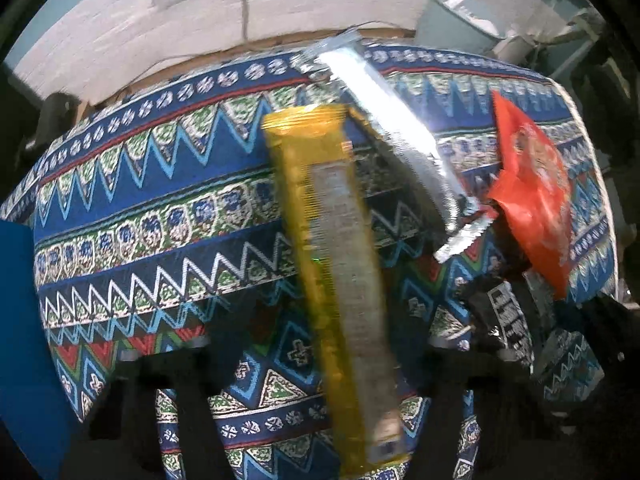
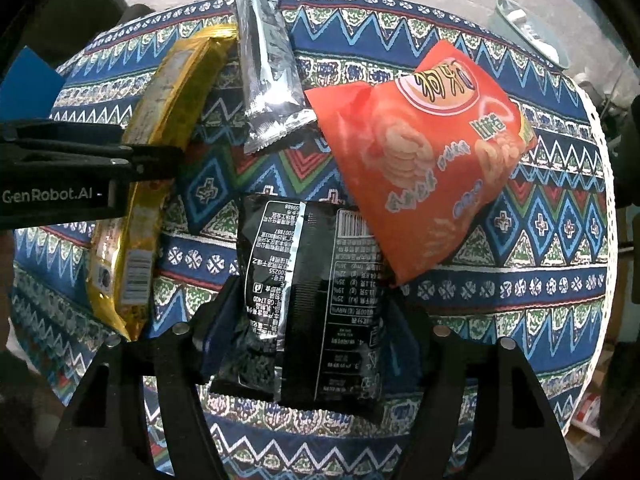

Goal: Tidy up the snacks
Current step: 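Grasp the black bag with the right tool while the left tool grasps the gold bar, then lift both snacks and carry them over the cardboard box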

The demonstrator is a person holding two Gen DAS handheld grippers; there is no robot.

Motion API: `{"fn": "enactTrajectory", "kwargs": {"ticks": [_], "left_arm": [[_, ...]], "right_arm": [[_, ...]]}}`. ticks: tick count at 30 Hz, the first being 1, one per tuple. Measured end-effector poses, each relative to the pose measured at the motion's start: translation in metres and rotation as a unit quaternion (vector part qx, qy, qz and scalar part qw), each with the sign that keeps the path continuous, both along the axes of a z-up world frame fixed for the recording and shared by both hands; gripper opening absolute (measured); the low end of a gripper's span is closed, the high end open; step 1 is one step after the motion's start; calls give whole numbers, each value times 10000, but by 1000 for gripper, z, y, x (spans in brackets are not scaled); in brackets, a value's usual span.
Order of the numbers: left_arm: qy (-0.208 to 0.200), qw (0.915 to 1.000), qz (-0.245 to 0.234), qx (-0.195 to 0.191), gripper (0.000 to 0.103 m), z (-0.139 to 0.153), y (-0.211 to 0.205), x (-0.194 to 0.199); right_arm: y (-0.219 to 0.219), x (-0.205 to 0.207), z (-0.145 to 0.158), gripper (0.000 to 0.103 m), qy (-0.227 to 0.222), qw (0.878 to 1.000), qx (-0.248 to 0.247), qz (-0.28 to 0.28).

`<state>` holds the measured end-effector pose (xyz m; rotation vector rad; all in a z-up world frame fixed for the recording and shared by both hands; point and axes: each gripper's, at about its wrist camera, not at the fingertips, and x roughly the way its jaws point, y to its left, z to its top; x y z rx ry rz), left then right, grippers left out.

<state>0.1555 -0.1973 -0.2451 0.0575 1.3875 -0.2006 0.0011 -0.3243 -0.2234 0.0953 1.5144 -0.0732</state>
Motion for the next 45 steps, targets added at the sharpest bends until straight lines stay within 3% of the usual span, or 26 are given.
{"fn": "enactTrajectory", "kwargs": {"ticks": [3,10,18,45], "left_arm": [[-50,9998,-151,95,33,0,-3,-3],[-125,9992,-317,199,29,2,7,-19],[-215,9990,-263,293,29,9,28,-38],[-1202,9909,-196,580,29,137,110,-106]], "right_arm": [[-6,-7,1,57,-84,9999,75,66],[14,-3,4,56,-140,9990,167,380],[36,2,27,56,-306,9980,99,540],[67,28,119,56,-1053,9915,105,762]]}}
